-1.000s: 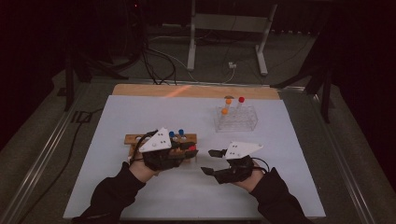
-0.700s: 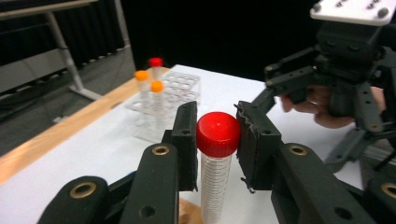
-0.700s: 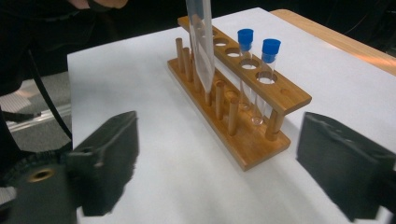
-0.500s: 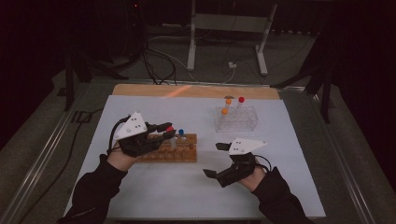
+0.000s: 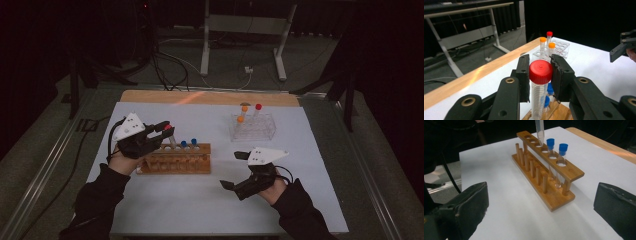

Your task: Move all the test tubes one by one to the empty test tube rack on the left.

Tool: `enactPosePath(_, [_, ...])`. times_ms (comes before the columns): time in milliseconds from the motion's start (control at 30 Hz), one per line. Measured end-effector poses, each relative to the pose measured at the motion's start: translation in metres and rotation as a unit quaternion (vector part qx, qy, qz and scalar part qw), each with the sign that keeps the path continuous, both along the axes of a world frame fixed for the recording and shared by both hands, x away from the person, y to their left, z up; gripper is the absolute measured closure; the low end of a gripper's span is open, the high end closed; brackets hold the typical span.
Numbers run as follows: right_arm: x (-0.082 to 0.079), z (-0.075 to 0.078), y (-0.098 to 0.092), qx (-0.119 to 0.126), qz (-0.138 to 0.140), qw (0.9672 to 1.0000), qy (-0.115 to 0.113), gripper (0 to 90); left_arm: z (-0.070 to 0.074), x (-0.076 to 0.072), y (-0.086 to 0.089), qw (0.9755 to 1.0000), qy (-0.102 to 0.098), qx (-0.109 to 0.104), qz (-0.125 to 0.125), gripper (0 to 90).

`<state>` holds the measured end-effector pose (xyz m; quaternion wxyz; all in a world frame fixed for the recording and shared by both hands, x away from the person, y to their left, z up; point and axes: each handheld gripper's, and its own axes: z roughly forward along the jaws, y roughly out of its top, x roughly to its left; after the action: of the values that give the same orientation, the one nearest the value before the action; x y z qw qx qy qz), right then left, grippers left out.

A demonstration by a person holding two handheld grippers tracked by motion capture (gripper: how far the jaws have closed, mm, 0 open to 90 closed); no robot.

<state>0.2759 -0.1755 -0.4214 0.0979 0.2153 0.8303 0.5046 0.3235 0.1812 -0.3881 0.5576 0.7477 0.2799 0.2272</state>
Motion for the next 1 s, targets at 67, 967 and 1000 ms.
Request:
enactPosePath(67, [0.0,0.0,-0.001,0.001,0.001,1.0,0.004,0.0,-0.005,0.003,0.0,1.0,0.007,0.002,0.003,71.4])
enactPosePath(967, [0.002,-0.001,-0.004,0.001,-0.001,1.0,0.003,0.0,-0.054,0.017,-0.015,0.997,0.067,0.039,-0.007,71.3])
enactPosePath(1000, [0.002,-0.001,-0.004,0.001,0.0,1.0,0.004,0.0,-0.056,0.017,-0.016,0.9968,0.068,0.041,-0.007,71.3])
